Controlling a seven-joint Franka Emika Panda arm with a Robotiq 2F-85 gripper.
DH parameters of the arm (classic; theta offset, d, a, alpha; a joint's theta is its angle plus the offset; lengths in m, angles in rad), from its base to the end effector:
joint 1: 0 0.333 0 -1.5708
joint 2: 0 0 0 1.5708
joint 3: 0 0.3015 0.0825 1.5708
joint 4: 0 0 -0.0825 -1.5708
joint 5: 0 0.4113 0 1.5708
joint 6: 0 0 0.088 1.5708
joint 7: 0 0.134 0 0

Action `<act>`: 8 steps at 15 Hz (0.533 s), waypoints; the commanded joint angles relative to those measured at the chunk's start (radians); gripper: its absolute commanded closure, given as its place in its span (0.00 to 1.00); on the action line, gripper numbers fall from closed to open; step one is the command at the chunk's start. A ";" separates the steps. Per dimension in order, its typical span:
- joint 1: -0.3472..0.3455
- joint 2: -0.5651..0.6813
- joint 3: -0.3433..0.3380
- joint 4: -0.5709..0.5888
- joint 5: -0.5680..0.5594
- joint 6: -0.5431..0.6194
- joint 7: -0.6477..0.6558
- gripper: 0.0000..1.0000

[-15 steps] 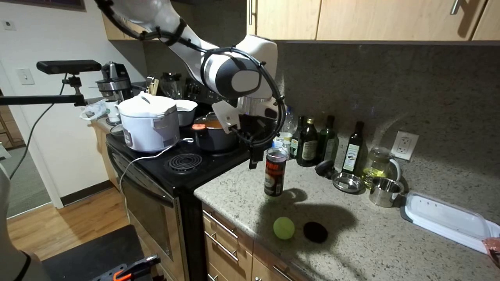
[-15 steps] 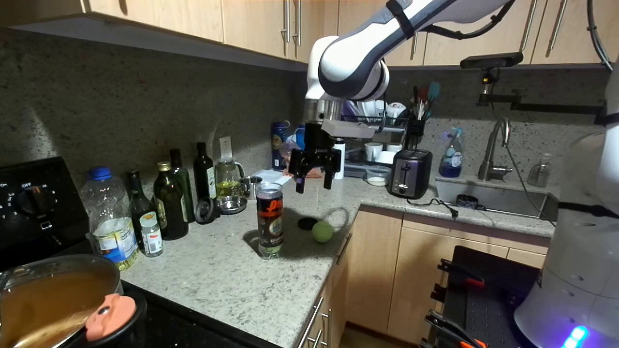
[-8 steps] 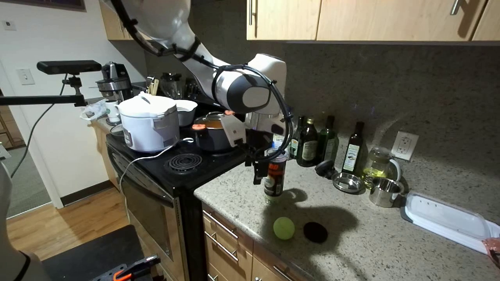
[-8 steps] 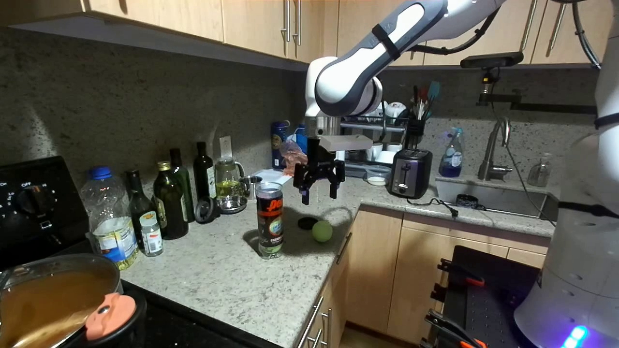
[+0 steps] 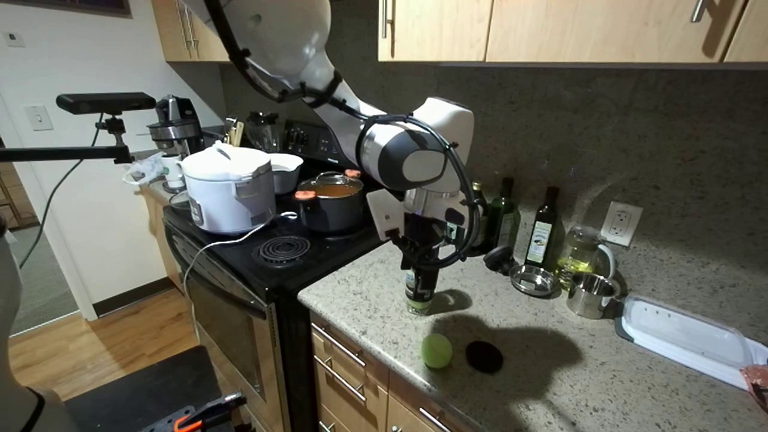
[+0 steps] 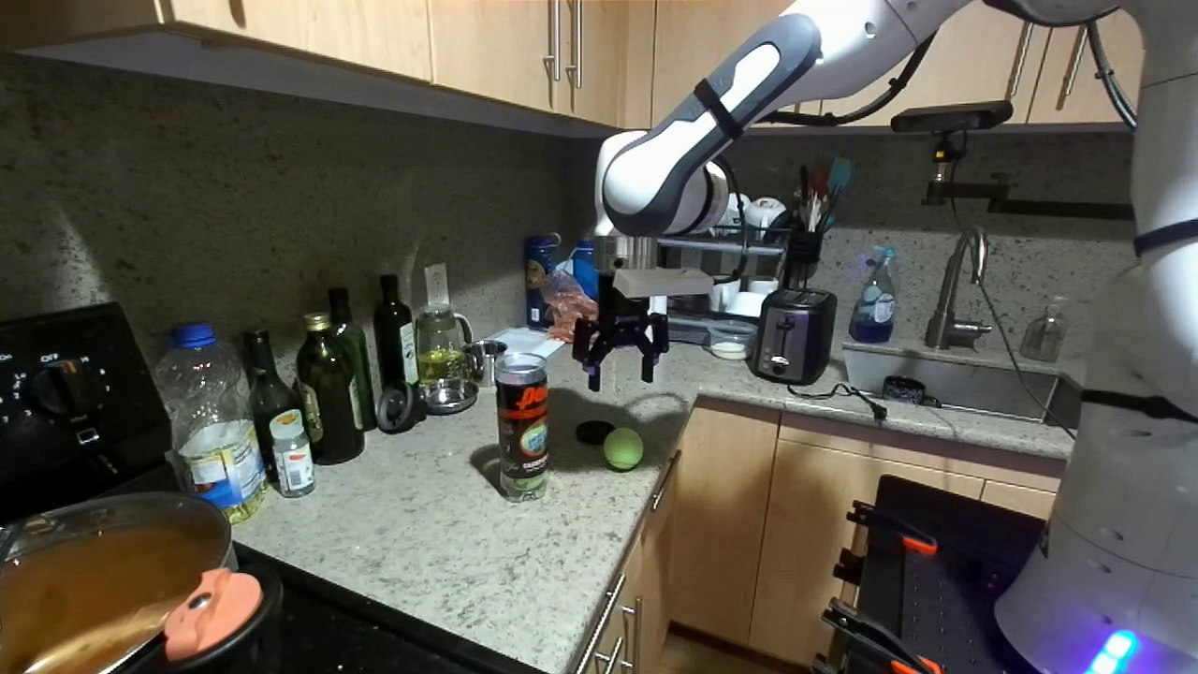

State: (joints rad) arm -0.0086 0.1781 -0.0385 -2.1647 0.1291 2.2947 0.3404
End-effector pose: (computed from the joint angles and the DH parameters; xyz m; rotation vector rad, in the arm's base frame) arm 0.5682 -0.0216 0.2495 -2.9744 0.7199 0.0918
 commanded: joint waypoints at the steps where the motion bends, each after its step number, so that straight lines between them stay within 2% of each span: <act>1: -0.010 0.059 -0.015 0.071 0.014 -0.035 0.020 0.00; 8: -0.012 0.144 -0.039 0.128 0.012 -0.030 0.063 0.00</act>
State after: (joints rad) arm -0.0224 0.2905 -0.0712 -2.0741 0.1331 2.2940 0.3676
